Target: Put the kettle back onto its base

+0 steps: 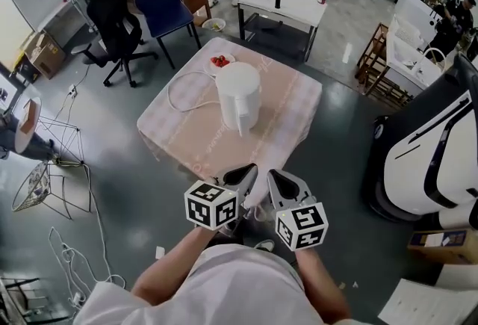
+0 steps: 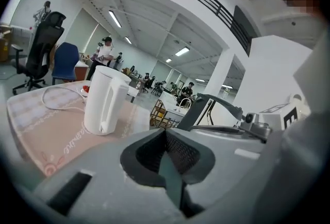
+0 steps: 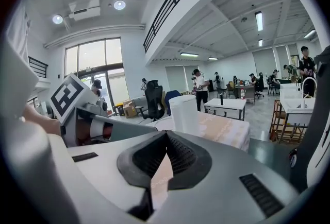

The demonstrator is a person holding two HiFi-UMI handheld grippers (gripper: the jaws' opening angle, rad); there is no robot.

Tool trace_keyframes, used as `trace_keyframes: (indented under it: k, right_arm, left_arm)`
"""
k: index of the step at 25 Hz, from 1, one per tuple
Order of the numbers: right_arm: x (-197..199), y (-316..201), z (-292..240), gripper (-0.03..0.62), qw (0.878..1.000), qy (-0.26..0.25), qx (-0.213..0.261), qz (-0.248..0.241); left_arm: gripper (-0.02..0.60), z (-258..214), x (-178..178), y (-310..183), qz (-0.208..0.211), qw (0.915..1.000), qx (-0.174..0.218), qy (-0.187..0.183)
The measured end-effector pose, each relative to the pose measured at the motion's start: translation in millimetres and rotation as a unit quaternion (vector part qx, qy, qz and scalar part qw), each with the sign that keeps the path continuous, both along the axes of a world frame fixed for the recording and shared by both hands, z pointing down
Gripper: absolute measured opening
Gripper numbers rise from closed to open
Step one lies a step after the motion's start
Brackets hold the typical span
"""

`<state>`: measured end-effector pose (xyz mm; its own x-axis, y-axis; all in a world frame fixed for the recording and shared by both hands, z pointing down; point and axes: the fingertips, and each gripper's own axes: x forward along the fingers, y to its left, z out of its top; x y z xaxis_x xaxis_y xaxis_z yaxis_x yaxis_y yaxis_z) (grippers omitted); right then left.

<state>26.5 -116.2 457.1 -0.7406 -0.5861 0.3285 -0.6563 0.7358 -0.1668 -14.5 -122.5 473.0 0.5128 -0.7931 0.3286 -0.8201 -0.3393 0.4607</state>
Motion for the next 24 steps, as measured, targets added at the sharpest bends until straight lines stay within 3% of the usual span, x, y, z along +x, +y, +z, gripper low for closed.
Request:
trace_keyframes:
  k: [9,24]
  right_arm:
    - [15,22,1,0.005,1.000,-0.011,-0.002,-0.023]
    - [6,37,-6,0.005,0.999,-0.018,0.005,-0.032]
  left_arm:
    - [0.005,2,17,23,-0.013,0.9992,0.006,-0.037]
    - [0.005,-6,13,36,-0.002,0.9988,0.012,-0.048]
